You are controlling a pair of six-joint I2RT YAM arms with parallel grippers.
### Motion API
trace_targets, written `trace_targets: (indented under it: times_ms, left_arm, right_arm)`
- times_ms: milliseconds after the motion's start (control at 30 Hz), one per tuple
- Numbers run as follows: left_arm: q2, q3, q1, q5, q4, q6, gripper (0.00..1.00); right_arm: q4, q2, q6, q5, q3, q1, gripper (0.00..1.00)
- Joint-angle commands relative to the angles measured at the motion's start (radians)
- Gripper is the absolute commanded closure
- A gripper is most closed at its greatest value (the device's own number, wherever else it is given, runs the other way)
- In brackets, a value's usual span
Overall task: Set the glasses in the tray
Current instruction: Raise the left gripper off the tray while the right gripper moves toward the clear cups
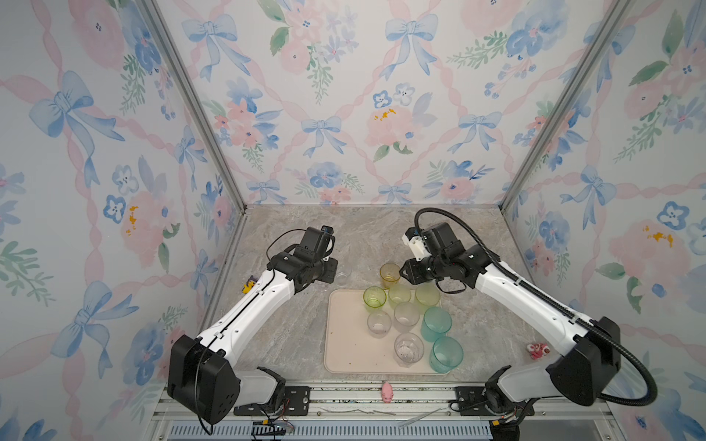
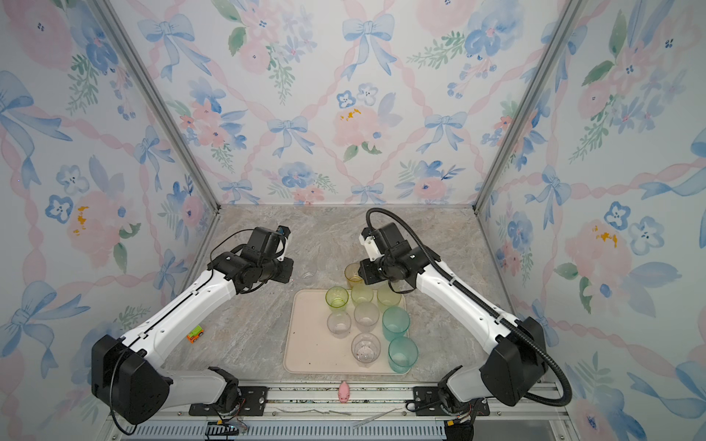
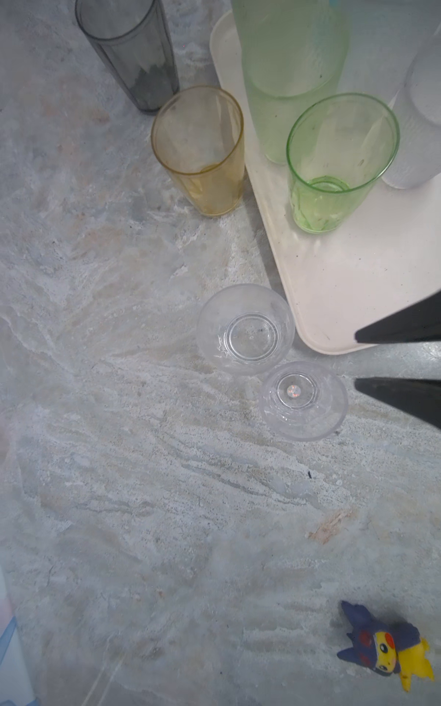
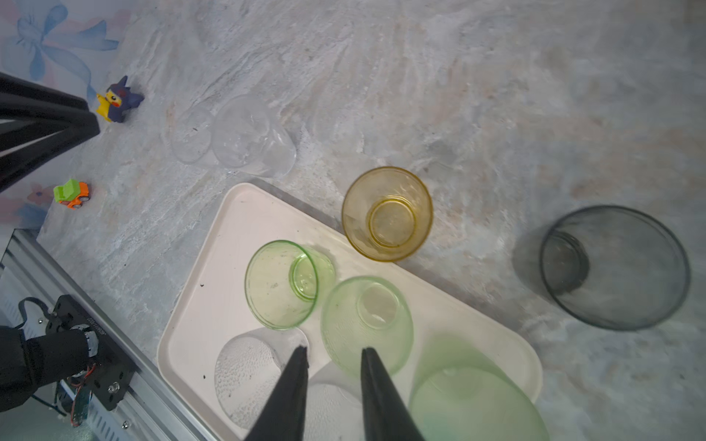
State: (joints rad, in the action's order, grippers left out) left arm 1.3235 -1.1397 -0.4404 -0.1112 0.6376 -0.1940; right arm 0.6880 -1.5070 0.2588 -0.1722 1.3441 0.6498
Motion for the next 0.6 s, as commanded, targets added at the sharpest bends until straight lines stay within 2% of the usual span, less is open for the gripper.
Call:
trace_targets:
  times_ms: [0, 267, 567]
  left_arm:
    - [0.003, -0.004, 0.03, 0.031, -0.056, 0.025, 0.8]
    - [-0.019, 0.009, 0.058, 0.059, -0.079, 0.033, 0.8]
    - [-0.097, 0.024, 0.078, 0.086, -0.087, 0.035, 0.79]
  right_arm:
    - [0.008, -0.119, -0.002, -0.026, 0.107, 0.057, 0.73]
    - [0.044, -0.406, -0.007, -0.027, 0.369, 0.135, 0.77]
    - [0.056, -0.567, 0.006, 0.047, 0.51, 0.157, 0.77]
